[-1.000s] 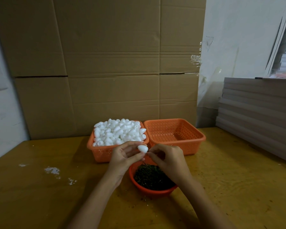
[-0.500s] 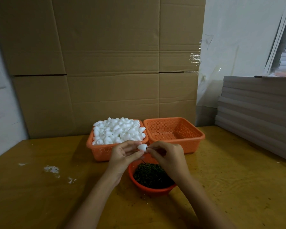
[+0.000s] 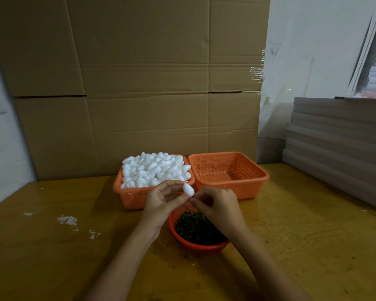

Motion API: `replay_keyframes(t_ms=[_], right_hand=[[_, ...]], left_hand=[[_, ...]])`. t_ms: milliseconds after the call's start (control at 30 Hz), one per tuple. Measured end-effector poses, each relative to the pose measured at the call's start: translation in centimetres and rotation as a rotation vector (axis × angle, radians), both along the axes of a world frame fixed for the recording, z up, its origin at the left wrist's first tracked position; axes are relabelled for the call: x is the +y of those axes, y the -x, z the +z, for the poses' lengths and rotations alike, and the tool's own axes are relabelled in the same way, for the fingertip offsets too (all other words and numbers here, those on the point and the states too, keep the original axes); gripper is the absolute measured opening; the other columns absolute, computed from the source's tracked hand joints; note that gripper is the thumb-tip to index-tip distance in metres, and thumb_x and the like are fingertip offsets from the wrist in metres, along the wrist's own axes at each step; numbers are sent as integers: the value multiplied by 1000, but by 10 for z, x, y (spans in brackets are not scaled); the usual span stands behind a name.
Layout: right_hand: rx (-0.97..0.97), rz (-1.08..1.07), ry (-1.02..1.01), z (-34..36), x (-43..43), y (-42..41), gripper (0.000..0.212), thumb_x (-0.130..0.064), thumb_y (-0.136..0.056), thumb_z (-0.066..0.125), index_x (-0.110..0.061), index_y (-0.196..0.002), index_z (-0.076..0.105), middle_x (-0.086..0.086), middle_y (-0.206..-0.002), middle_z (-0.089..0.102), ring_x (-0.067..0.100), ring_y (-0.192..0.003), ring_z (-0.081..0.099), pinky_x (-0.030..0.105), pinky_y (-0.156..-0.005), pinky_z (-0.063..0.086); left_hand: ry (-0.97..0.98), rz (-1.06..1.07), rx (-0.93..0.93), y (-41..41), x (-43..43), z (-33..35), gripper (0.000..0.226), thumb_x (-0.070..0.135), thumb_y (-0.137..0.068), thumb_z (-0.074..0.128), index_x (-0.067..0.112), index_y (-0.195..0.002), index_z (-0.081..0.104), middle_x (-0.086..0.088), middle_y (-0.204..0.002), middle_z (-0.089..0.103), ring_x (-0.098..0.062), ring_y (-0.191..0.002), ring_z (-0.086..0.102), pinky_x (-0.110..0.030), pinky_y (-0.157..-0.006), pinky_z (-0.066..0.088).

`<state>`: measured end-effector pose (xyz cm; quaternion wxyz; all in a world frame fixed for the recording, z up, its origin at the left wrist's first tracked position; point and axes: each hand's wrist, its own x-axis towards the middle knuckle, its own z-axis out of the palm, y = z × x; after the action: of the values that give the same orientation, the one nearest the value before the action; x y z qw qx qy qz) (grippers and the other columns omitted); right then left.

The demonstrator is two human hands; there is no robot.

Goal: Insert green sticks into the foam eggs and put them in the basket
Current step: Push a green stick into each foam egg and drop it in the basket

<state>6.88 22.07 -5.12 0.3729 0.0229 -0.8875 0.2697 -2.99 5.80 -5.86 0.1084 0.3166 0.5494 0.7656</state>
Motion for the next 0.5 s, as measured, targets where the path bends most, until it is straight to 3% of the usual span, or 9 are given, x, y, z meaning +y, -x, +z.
replay_keyframes(t_ms=[167,500], right_hand=[[-33,6,0,-1,-1,0,11,-34,-94,77,-23,-93,80,-16,-83,75,0,-78,69,18,-72,54],[-33,16,-7,1,-4,-1,8,-31,-94,77,-23,-94,80,-16,-84,76,-1,-78,69,19,-72,55]], left_hand=[[22,13,11,0,0,1,31,17,-78,90,24,-107,81,-13,-112,80,-30,-109,77,-39,-88,66],[41,42,17,2,0,1,28,10,-82,88,27,-103,82,-9,-110,81,-27,-107,78,-32,-82,65]])
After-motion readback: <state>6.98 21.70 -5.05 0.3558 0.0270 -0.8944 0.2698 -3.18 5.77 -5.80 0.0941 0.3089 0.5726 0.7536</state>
